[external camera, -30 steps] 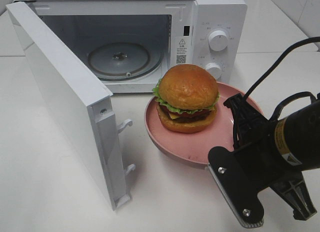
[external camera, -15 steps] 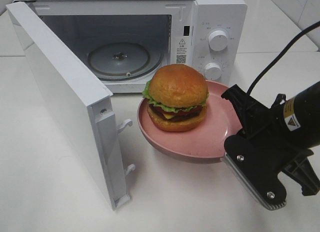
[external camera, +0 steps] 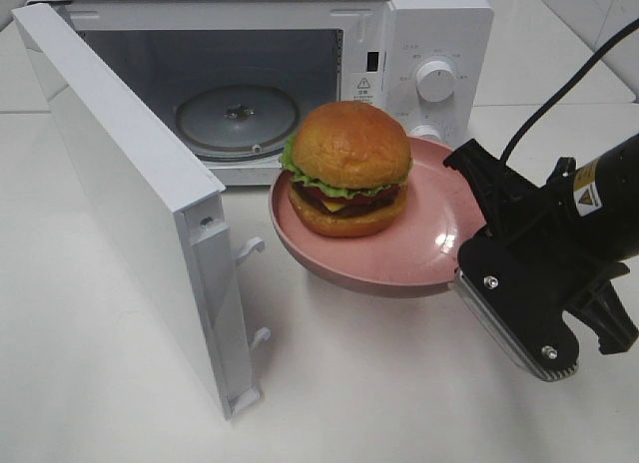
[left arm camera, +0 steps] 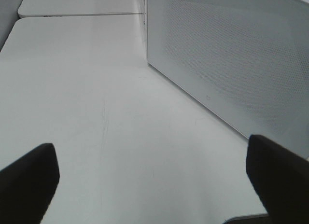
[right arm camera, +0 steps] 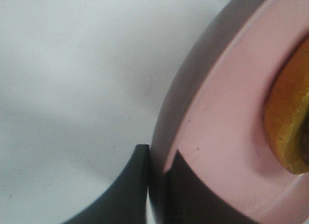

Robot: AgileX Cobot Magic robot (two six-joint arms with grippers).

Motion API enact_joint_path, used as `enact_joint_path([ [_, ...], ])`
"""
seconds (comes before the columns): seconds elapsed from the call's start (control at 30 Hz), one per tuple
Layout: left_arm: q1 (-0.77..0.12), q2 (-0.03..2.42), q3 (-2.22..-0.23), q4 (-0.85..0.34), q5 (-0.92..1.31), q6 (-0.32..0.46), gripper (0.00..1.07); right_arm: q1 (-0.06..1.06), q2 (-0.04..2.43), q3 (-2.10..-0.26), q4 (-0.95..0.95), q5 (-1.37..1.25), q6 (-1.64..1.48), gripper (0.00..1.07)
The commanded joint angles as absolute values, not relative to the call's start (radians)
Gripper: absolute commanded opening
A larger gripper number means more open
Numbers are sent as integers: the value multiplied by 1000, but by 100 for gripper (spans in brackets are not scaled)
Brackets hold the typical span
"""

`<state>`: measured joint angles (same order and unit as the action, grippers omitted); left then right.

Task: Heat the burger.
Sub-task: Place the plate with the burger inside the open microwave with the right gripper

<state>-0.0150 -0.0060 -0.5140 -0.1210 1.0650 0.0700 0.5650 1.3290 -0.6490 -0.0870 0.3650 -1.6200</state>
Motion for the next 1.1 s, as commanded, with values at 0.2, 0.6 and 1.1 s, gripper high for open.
enact_joint_path([
  [0.2, -15, -10, -514, -126, 1066, 66, 98, 562, 1316, -693, -60, 259, -1623, 0],
  [0.6, -15, -10, -514, -126, 1066, 66, 98, 621, 1411, -723, -67, 217, -1611, 0],
  [1.1, -15, -10, -514, -126, 1066, 66, 98, 621, 1553, -872, -98, 233, -1593, 0],
])
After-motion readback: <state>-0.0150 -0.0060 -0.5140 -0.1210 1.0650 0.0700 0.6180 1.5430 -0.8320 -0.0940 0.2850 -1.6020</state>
